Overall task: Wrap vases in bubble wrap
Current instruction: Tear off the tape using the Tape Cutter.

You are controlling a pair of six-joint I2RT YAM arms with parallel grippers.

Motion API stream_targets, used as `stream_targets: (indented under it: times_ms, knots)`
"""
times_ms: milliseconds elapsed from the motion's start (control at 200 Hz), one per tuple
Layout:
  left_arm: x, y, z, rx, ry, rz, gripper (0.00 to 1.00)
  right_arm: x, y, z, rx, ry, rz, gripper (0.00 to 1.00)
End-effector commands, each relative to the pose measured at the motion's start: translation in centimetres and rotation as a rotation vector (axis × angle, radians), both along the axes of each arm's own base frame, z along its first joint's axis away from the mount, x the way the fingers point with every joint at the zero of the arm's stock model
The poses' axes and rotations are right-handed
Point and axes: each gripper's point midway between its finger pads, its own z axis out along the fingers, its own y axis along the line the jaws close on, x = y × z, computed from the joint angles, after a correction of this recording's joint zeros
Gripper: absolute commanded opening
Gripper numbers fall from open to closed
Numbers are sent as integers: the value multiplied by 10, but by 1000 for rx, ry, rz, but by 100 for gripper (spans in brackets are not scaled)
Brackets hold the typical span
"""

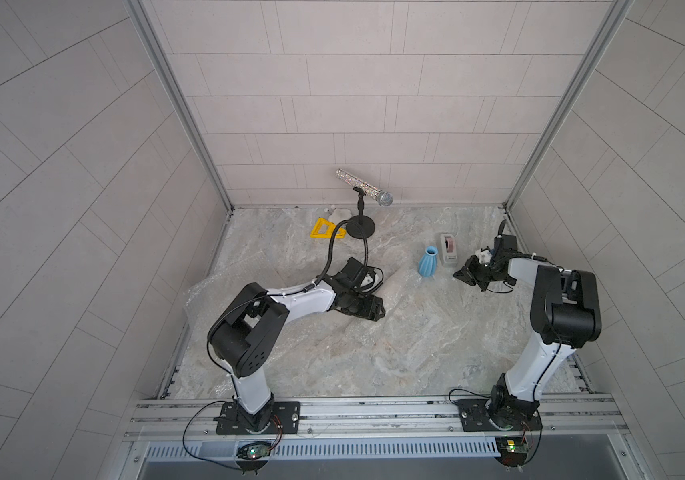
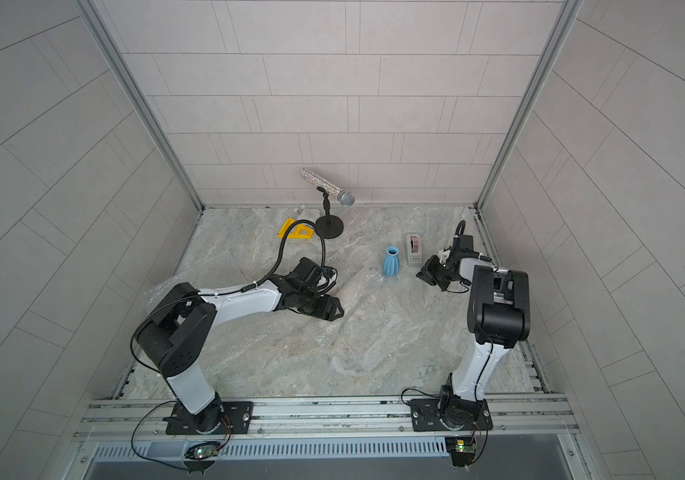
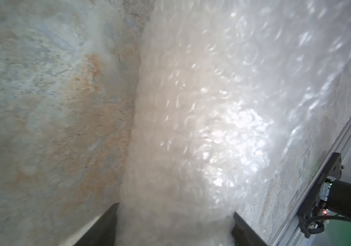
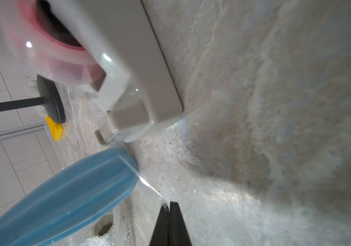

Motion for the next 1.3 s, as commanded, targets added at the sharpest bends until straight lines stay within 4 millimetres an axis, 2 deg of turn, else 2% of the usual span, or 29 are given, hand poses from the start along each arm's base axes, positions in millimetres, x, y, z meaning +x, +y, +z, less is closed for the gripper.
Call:
stream_targets:
  times_ms: [0, 315, 570, 766, 836, 936, 1016, 1131, 1216, 1296]
  knots:
    - [-14, 62, -55, 288, 74, 89, 73, -13, -5, -21, -27, 83, -7, 0]
    - [-15, 65, -58, 306, 80, 91, 73, -15, -12, -42, -53, 127, -39, 0]
    - [-17, 68, -59, 327, 85, 68, 73, -22, -22, -43, -73, 145, -73, 0]
    - [-18, 69, -59, 336, 80, 52, 73, -26, -31, -32, -99, 134, -93, 0]
    - [-19, 69, -59, 331, 80, 44, 73, -25, -33, -21, -111, 117, -95, 0]
    - [-19, 66, -58, 316, 82, 31, 72, -21, -35, 5, -123, 67, -101, 0]
    - [-21, 62, -57, 301, 84, 15, 72, -20, -26, 34, -101, 0, -86, 0]
    - [-22, 58, -57, 282, 86, 1, 72, -36, 1, 63, -82, -44, -2, 0]
    - [-21, 57, -57, 279, 83, 3, 71, -54, 36, 77, -51, -63, 100, 0]
    - [-21, 56, -57, 274, 84, 6, 71, -73, 81, 91, -28, -100, 224, 0]
